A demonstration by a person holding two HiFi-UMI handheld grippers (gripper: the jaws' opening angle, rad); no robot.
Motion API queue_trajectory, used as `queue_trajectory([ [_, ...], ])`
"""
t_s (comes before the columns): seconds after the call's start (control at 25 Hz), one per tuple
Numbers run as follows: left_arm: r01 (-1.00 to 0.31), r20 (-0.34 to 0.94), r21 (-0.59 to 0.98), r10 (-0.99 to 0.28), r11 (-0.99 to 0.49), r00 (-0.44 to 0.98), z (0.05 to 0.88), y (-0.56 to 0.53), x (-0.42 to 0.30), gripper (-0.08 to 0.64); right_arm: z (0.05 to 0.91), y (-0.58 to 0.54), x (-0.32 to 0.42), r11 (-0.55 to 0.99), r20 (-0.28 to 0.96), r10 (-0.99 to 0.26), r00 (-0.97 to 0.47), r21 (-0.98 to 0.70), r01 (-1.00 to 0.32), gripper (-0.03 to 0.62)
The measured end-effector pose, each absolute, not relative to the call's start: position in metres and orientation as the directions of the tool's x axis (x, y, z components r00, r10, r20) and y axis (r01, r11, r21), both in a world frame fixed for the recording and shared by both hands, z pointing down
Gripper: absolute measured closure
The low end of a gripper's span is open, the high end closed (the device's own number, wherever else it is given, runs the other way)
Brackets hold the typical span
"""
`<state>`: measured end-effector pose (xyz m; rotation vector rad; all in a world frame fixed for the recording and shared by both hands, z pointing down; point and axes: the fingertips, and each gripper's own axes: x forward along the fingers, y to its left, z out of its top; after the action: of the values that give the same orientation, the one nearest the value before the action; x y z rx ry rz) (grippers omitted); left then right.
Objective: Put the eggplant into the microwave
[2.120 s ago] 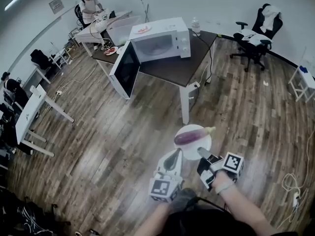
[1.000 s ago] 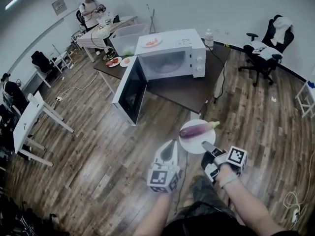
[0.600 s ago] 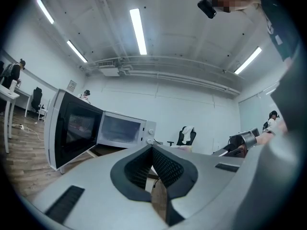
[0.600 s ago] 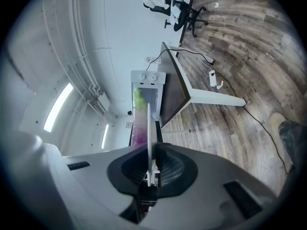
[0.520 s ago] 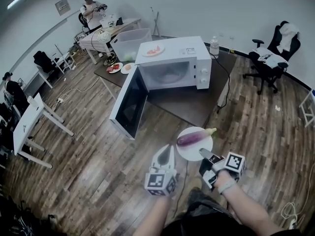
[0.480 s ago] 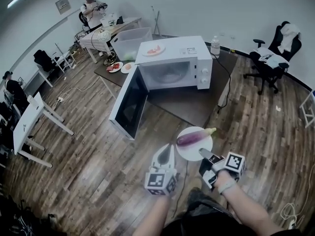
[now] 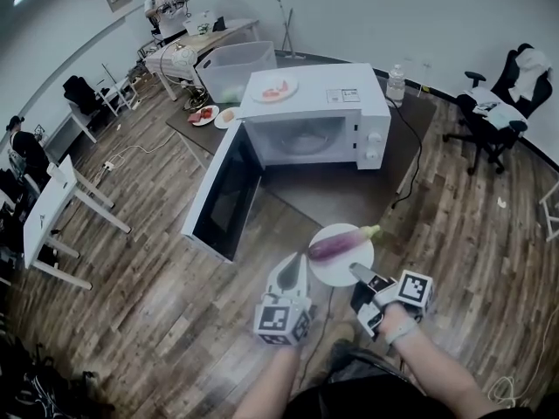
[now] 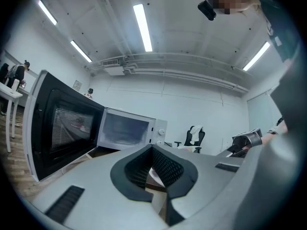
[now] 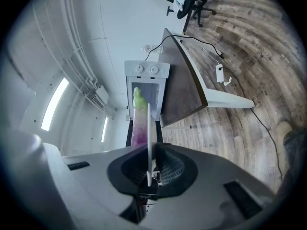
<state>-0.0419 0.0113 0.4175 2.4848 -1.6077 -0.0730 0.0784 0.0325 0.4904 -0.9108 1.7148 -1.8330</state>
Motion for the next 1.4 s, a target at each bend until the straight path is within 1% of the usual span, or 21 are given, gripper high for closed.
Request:
queue_trajectory([
  [0.52,-0.926,0.078,0.182,-0.933,-0.332,0.35,0.437,-0.047,-0.035,0.56,0.503,-0.033,0.084,-0.11,0.147,-0.679,-0.72,-0.989,-0.098,0.571],
  [0.72,-0.929,0.068,0.178,-0.938,-0.324,0.341,0.437,-0.06,-0.035,0.56,0.513,-0.054,0.085,-0.102,0.163,-0.669,-0.725,-0.987,-0.127,0.571],
  [0.96,-0.93,0.068,0.136,-0.933,-0.342,0.353,0.44,-0.072,-0.037,0.559,0.514,-0.074,0.078,-0.125,0.168,-0.672,-0.722,-0.986,-0.114,0.571],
  [1.28,-0.912,0.119,0.097,-0.906,-0.397,0.407,0.453,-0.086,-0.037,0.558,0.508,-0.108,0.066,-0.112,0.152,-0.681,-0.716,-0.988,-0.102,0.571],
  [1.4,-0.904,0.104,0.088,-0.899,-0.419,0.426,0.451,-0.099,-0.037,0.558,0.509,-0.118,0.062,-0.114,0.153,-0.685,-0.712,-0.988,-0.103,0.571],
])
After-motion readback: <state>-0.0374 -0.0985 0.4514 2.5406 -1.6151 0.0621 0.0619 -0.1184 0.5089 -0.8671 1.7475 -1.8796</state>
